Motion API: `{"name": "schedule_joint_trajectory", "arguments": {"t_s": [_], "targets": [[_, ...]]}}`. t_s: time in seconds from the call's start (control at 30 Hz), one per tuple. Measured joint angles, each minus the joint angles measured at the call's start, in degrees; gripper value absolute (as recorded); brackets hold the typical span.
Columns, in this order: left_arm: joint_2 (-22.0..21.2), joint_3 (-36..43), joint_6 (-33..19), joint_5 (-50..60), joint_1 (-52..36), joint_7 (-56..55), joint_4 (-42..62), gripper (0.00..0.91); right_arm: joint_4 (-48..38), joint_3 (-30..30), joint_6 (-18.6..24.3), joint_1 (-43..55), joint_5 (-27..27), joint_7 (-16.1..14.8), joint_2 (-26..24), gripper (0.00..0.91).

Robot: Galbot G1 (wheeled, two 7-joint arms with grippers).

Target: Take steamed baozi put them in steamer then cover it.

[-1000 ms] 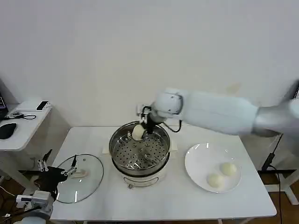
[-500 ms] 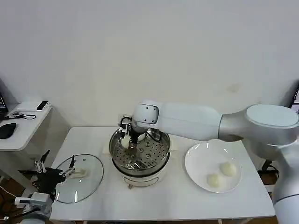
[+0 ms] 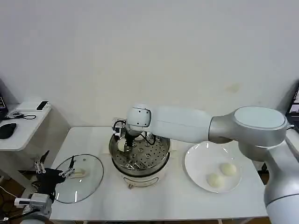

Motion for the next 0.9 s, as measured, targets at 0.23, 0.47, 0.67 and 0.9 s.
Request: {"name": "schedule_joint_trajectory", "arguments": {"t_s": [0.23, 0.47, 0.67, 0.9], "targets": [[-0.09, 0.00, 0.00, 0.10, 0.05, 0.01, -0.07, 0.907, 1.38, 0.58, -0.06, 0.84, -0.12, -0.10, -1.28, 0.907], [-0.05, 0.24, 0.37, 0.11, -0.08, 0.07, -0.57, 0.907, 6.09, -0.16, 0.23, 4.21, -0.91, -1.19, -6.27, 0.907], [0.34, 0.95, 0.61, -0.24, 0.01, 0.21, -1.28, 0.907, 12.39, -1.58, 0.77, 8.02, -2.92, -2.78, -14.55, 0.907], [0.76, 1.79, 0.70, -0.37, -0.20, 0.27, -1.00, 0.907, 20.79, -2.79, 3.05, 11.18, -7.60, -5.98, -27.66, 0.907]]}}
